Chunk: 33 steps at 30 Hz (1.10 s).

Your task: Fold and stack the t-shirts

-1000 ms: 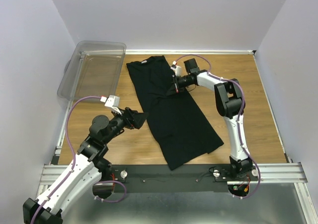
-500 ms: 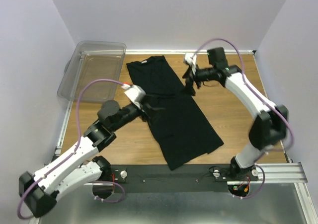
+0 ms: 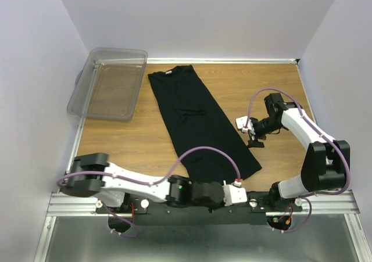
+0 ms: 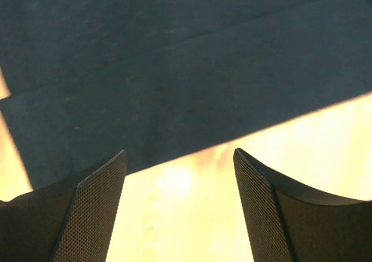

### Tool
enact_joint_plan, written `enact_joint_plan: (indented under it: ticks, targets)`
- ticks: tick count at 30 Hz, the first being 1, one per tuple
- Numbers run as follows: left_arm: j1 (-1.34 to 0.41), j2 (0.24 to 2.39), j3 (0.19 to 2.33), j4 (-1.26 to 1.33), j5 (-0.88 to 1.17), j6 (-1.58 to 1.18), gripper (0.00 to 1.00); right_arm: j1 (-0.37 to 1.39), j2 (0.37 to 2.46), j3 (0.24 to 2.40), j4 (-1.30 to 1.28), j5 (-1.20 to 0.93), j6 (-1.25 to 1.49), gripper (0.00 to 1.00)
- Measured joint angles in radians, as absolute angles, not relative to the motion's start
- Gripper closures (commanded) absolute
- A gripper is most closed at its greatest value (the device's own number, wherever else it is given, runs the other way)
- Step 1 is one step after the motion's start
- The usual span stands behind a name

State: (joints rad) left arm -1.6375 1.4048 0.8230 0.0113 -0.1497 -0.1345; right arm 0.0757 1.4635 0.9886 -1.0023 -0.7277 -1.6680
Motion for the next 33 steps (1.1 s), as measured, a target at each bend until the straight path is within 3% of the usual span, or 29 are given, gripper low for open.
enact_joint_plan:
  ticks: [5, 13, 33]
  targets:
    - [-1.645, 1.592, 0.885, -0.077, -0.233, -0.247, 0.64, 0.077, 1.472, 0.965, -1.071, -0.71, -1.763, 0.2]
    - [-1.638, 1.711, 0.923, -0.19, -0.292, -0.36, 0.64, 0.077, 1.472, 0.946, -1.095, -0.71, -1.791, 0.2]
    - [-1.567, 1.675, 0.915, -0.28, -0.303, -0.479, 0.69, 0.077, 1.452, 0.902, -1.103, -0.71, -1.789, 0.2]
